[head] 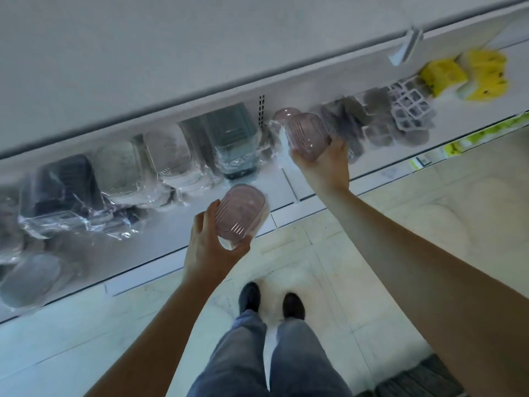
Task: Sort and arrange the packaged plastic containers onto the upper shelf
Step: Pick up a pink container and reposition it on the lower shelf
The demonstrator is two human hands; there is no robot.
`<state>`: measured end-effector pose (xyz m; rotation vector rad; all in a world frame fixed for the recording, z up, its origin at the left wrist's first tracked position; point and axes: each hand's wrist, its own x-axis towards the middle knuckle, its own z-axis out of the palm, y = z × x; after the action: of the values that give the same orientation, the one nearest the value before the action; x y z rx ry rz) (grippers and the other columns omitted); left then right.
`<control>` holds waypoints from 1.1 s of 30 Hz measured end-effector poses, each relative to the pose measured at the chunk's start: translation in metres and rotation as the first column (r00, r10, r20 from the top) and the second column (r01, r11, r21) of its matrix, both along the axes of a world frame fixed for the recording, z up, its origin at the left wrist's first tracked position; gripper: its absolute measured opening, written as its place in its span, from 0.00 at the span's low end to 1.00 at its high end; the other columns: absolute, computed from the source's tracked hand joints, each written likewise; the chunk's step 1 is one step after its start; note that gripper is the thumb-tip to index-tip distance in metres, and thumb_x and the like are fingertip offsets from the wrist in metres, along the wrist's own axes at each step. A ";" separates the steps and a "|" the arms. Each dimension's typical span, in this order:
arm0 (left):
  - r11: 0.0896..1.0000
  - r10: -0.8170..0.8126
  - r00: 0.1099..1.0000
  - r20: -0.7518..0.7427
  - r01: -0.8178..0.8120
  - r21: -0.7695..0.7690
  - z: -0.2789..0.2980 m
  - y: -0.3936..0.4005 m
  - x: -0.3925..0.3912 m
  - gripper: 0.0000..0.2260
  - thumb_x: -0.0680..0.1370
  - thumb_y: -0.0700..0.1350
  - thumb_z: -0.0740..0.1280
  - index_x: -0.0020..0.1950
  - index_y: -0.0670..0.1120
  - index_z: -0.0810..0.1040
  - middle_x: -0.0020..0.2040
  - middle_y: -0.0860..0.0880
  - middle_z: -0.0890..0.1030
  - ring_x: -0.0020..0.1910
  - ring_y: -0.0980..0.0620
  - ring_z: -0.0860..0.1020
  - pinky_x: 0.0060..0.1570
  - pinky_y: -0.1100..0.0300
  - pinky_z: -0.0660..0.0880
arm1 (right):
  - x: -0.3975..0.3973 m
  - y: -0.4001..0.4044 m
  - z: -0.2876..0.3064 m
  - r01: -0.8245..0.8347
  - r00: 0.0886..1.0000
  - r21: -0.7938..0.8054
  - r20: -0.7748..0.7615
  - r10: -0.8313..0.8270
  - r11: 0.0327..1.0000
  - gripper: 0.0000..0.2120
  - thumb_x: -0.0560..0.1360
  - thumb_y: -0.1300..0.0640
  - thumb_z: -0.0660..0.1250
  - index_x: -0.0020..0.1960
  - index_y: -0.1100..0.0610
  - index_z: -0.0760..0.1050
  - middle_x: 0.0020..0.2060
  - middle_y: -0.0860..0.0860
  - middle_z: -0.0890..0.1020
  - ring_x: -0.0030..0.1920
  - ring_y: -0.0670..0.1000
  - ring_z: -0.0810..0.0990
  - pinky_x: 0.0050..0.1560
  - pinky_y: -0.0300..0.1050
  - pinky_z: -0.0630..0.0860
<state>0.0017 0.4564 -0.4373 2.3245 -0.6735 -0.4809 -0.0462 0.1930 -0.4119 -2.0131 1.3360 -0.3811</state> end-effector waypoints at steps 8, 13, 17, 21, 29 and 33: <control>0.995 0.091 0.996 0.020 -0.091 0.029 -0.027 -0.046 -0.010 0.42 0.67 0.57 0.78 0.75 0.51 0.62 0.64 0.50 0.71 0.58 0.50 0.74 0.49 0.49 0.80 | 0.072 -0.063 -0.057 -0.001 0.998 0.046 -0.060 0.004 0.999 0.52 0.67 0.29 0.71 0.75 0.64 0.60 0.69 0.61 0.68 0.67 0.61 0.71 0.61 0.51 0.73; 0.988 0.156 0.988 0.009 -0.156 -0.006 -0.014 -0.085 -0.032 0.41 0.67 0.63 0.73 0.75 0.52 0.62 0.64 0.51 0.70 0.56 0.50 0.75 0.46 0.48 0.82 | 0.067 -0.083 -0.062 -0.188 0.982 0.095 0.005 0.188 0.978 0.41 0.75 0.28 0.48 0.74 0.57 0.66 0.69 0.60 0.72 0.67 0.60 0.71 0.64 0.51 0.69; 0.980 0.193 0.980 0.044 -0.190 -0.058 0.004 -0.132 -0.041 0.41 0.68 0.61 0.75 0.75 0.52 0.62 0.63 0.52 0.70 0.57 0.52 0.74 0.51 0.50 0.80 | 0.051 -0.101 -0.062 -0.275 0.960 0.251 0.130 0.250 0.928 0.36 0.79 0.32 0.42 0.69 0.56 0.72 0.67 0.56 0.76 0.67 0.56 0.74 0.69 0.53 0.69; 0.968 0.241 0.938 0.249 -0.215 -0.130 0.021 -0.186 -0.031 0.42 0.68 0.64 0.70 0.75 0.44 0.65 0.62 0.47 0.73 0.59 0.50 0.70 0.60 0.55 0.72 | 0.042 -0.119 -0.058 -0.229 0.962 0.501 0.248 0.115 0.835 0.19 0.84 0.38 0.44 0.44 0.42 0.68 0.45 0.40 0.73 0.47 0.39 0.70 0.61 0.39 0.66; 0.933 0.336 0.892 0.302 -0.358 0.021 0.018 -0.286 0.019 0.45 0.69 0.66 0.72 0.78 0.44 0.59 0.67 0.42 0.70 0.66 0.42 0.68 0.67 0.51 0.65 | 0.027 -0.152 -0.065 -0.291 0.946 0.772 0.319 0.051 0.565 0.36 0.78 0.28 0.40 0.71 0.47 0.70 0.68 0.50 0.76 0.66 0.51 0.74 0.66 0.48 0.69; 0.908 0.335 0.918 0.212 -0.374 0.188 -0.006 -0.300 0.028 0.49 0.69 0.71 0.68 0.79 0.45 0.53 0.68 0.41 0.66 0.67 0.41 0.66 0.67 0.50 0.63 | 0.023 -0.152 -0.066 -0.307 0.936 0.771 0.351 0.029 0.559 0.35 0.82 0.33 0.38 0.76 0.49 0.67 0.77 0.52 0.68 0.76 0.53 0.65 0.77 0.52 0.57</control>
<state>0.0293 0.1566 -0.4430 2.6529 -0.2663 -0.1917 -0.0235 0.0407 -0.4780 -1.1911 0.8497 0.0540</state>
